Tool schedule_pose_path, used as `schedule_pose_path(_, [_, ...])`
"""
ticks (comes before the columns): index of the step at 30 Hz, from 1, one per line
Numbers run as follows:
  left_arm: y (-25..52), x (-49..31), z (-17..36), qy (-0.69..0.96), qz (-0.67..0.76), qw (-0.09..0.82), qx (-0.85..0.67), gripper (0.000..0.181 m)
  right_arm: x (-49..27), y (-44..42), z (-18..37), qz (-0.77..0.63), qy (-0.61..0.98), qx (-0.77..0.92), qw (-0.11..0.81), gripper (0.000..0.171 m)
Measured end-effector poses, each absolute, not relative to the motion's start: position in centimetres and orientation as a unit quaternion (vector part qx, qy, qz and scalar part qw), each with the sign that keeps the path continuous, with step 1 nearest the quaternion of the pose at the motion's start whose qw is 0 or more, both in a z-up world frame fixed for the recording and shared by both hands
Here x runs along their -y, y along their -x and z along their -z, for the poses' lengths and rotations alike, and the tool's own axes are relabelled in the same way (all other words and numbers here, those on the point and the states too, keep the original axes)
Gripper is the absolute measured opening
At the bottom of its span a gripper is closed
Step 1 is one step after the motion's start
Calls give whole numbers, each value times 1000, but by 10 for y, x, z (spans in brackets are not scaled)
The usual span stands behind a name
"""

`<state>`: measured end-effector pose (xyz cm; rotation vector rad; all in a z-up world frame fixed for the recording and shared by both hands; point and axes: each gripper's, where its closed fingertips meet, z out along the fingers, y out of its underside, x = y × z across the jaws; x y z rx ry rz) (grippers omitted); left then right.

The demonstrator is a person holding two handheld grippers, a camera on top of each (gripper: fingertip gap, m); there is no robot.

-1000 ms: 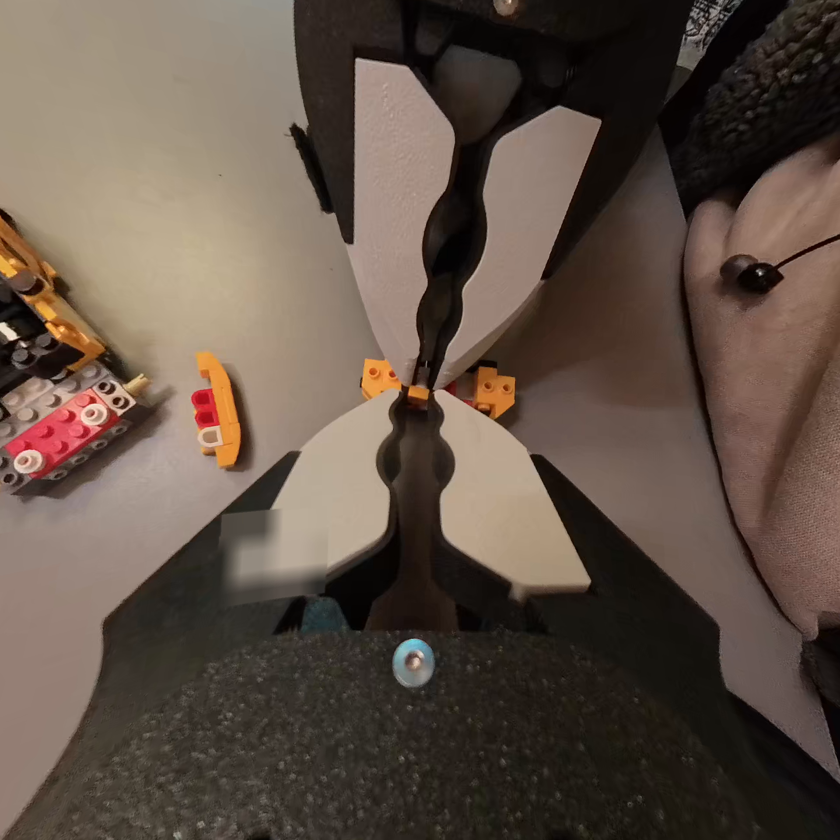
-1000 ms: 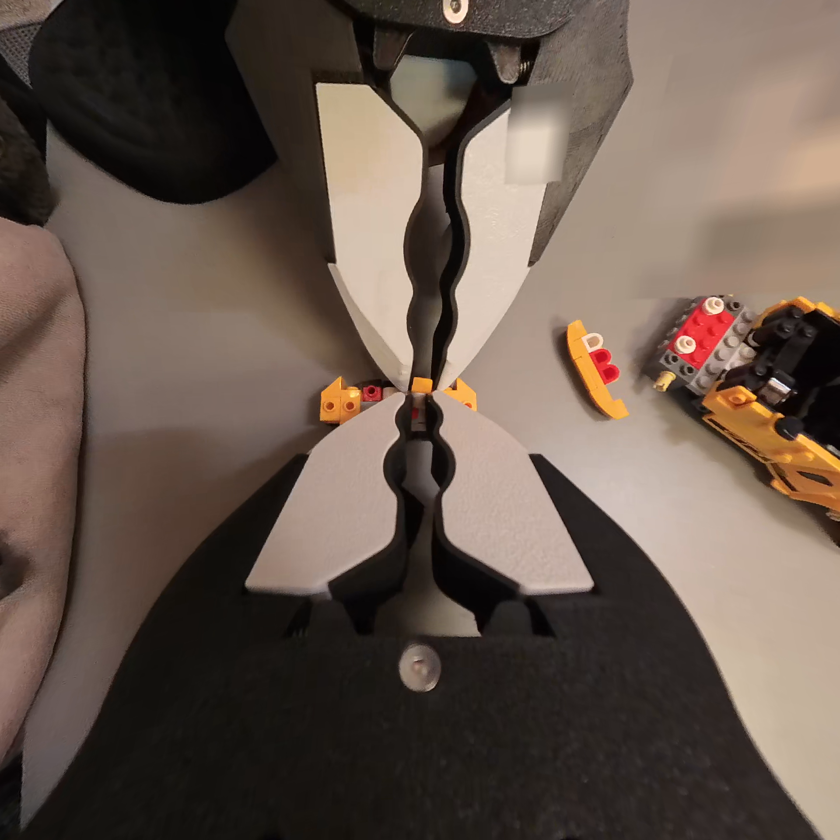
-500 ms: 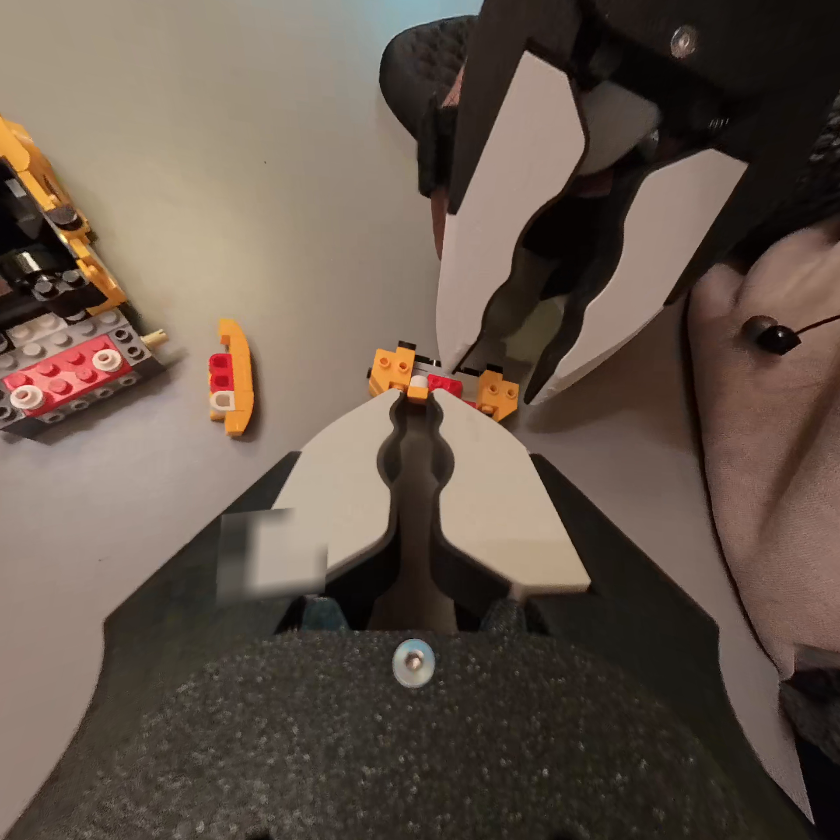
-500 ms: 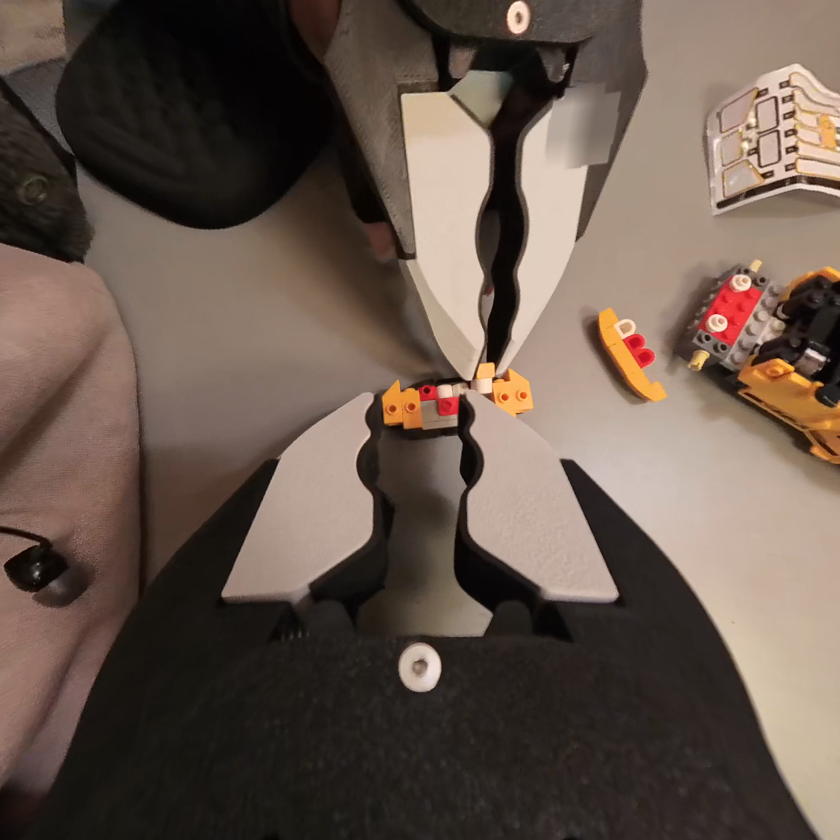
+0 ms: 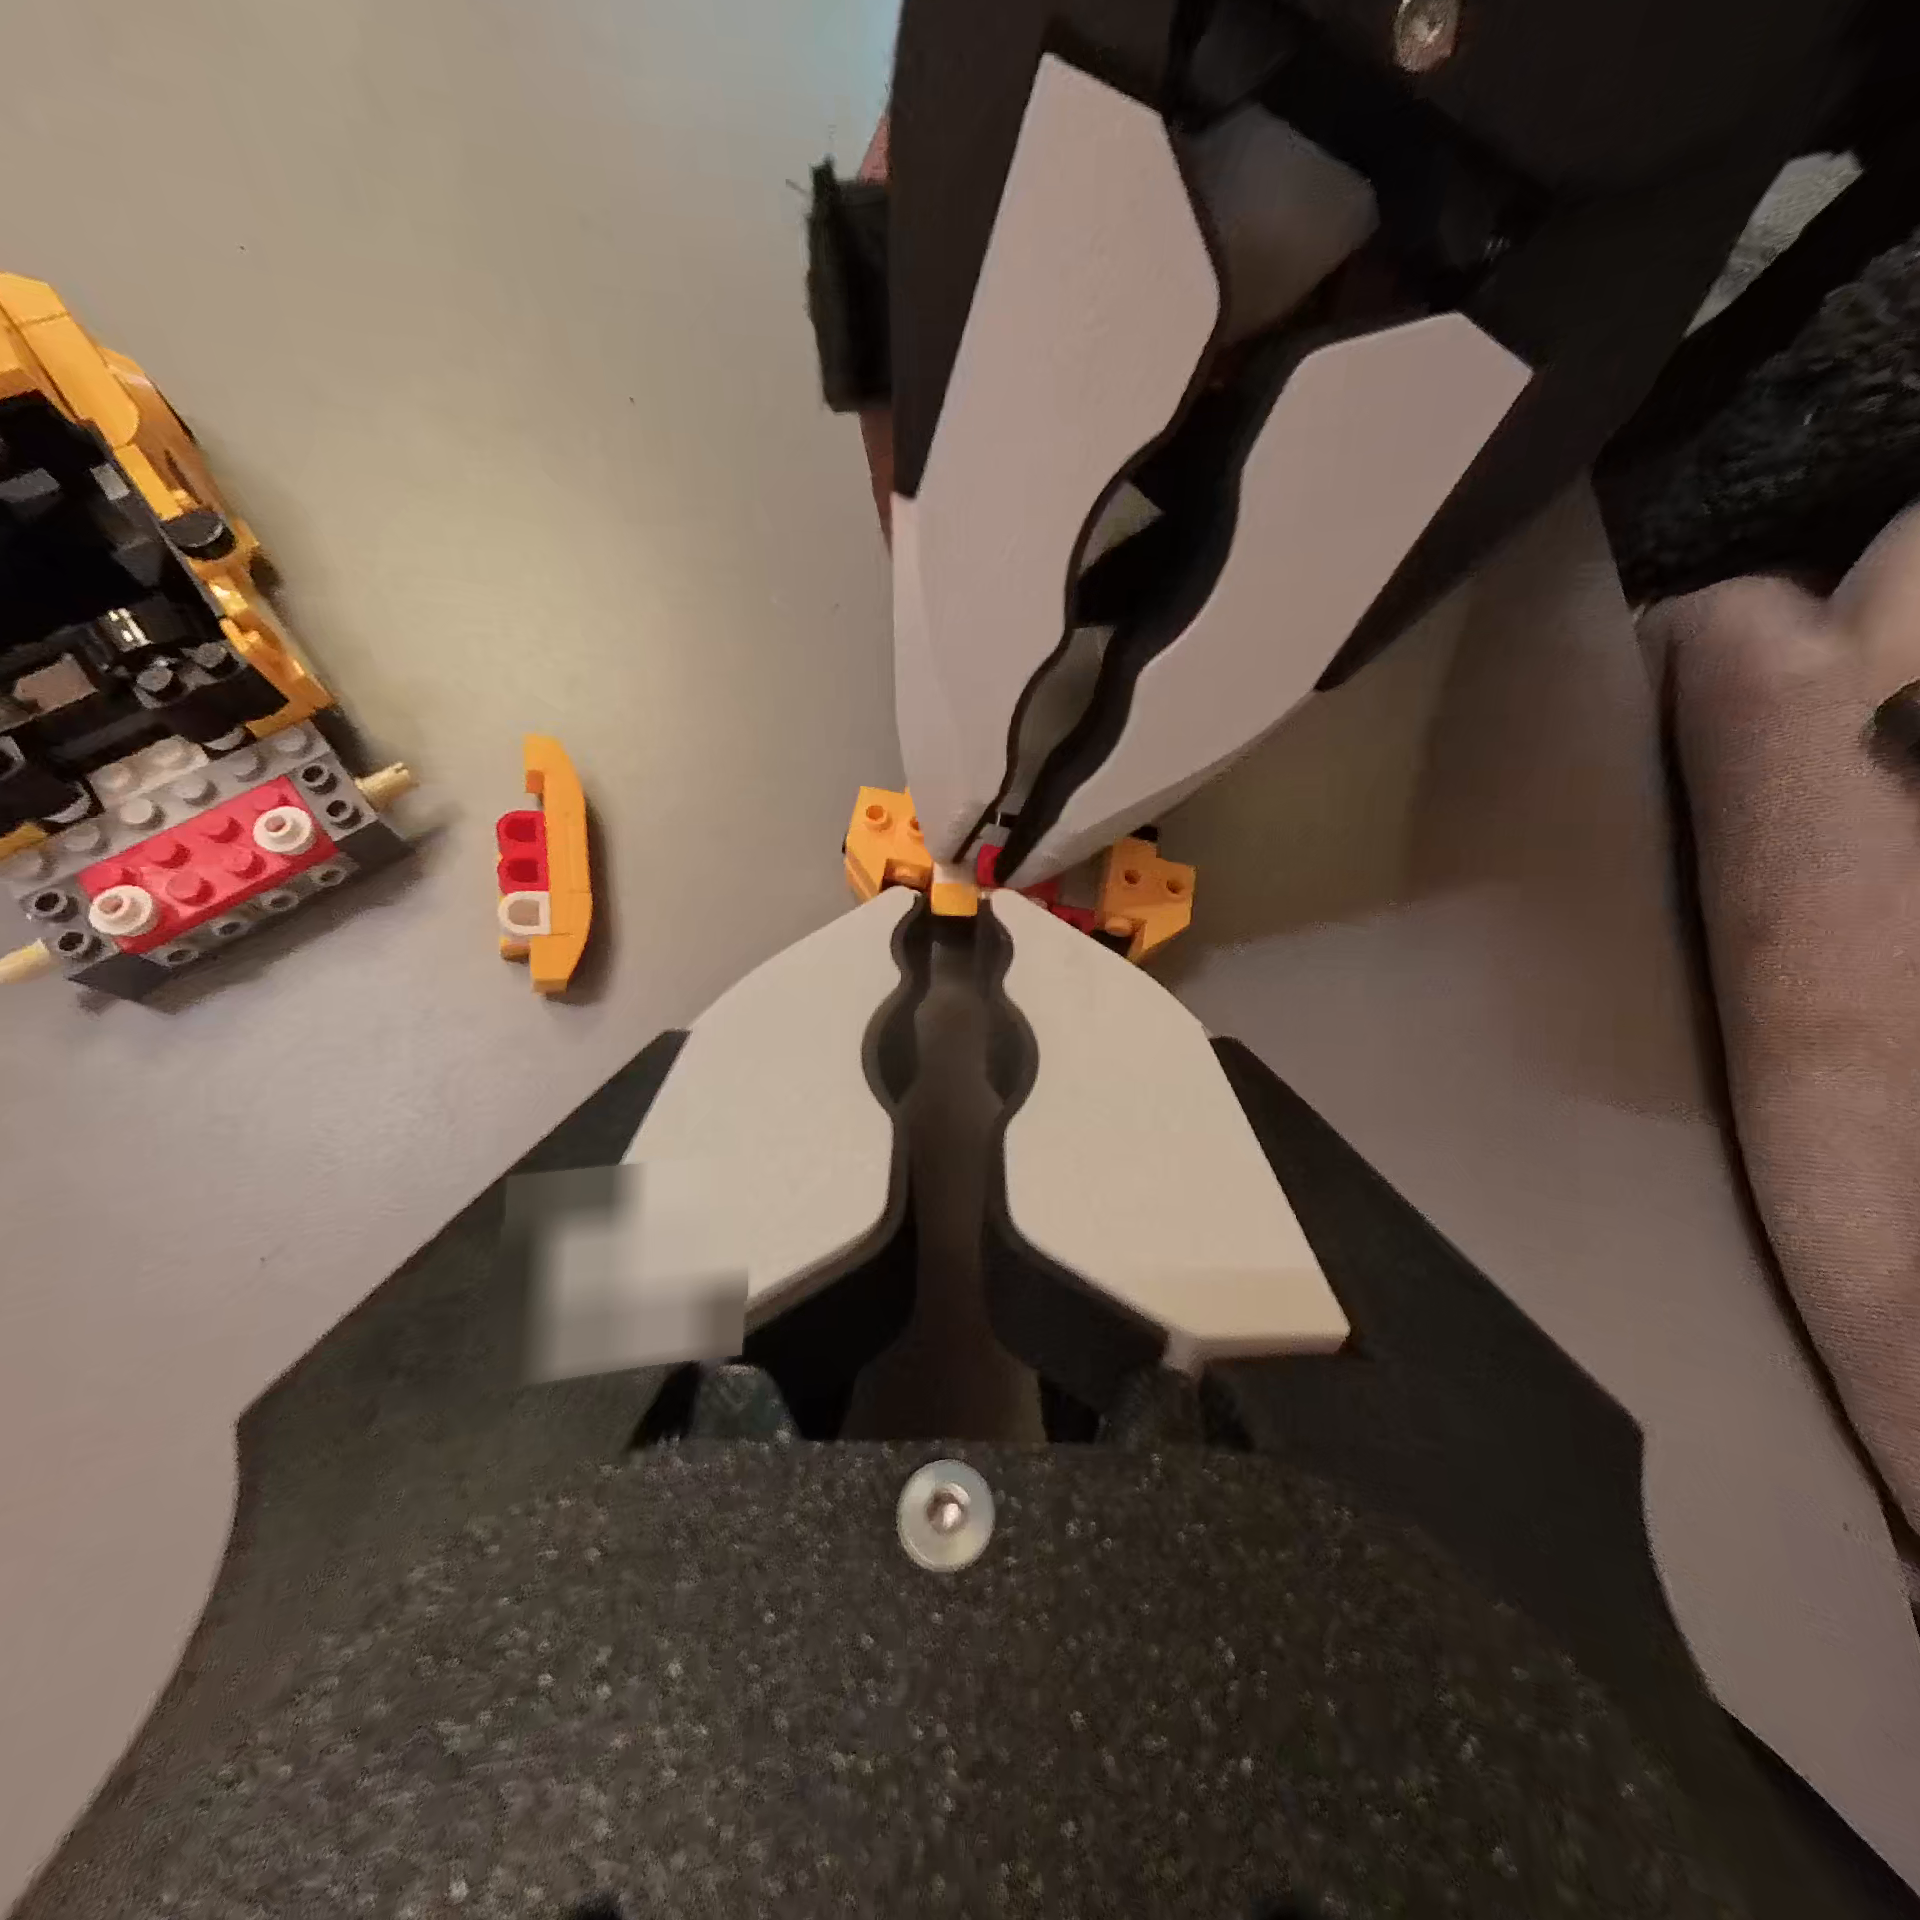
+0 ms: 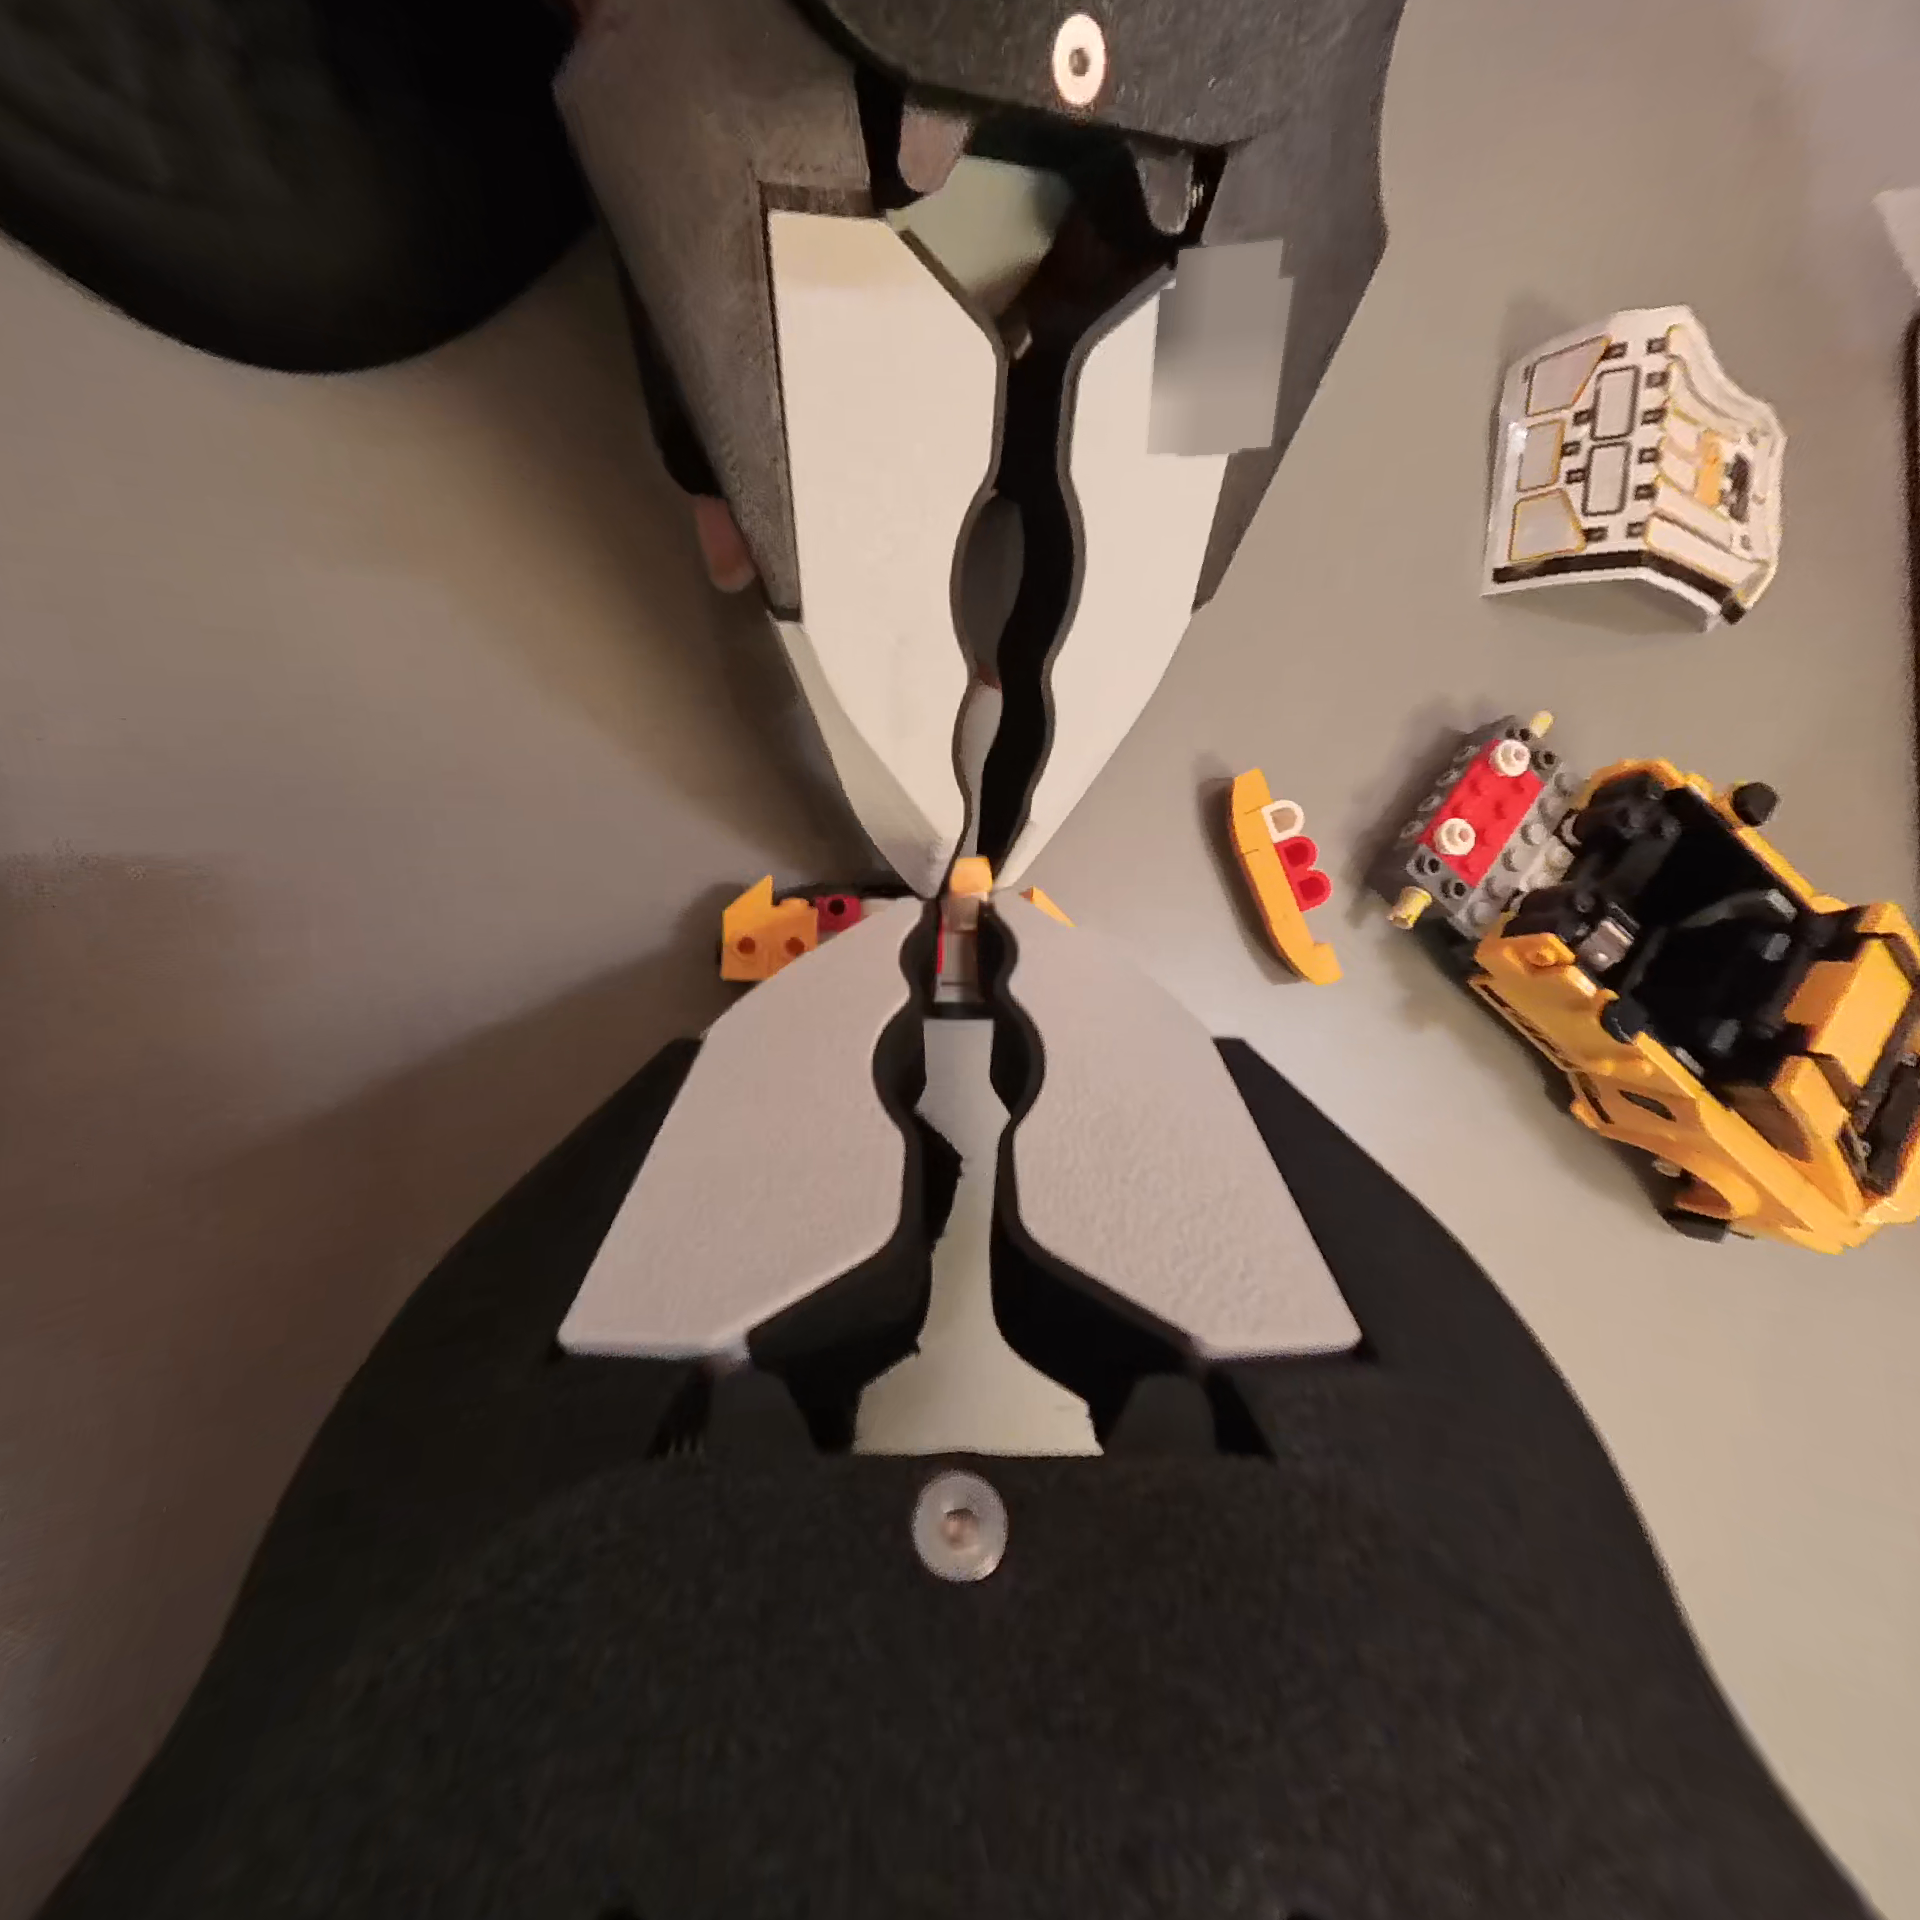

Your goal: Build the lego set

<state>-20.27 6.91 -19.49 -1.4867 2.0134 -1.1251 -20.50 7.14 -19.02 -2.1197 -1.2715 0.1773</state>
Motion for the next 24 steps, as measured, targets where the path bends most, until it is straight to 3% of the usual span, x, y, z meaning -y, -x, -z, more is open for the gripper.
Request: schedule_pose_path(24, [194, -74, 197, 462, 371, 213, -777, 9, -76, 196, 195, -69, 852, 462, 235, 7])
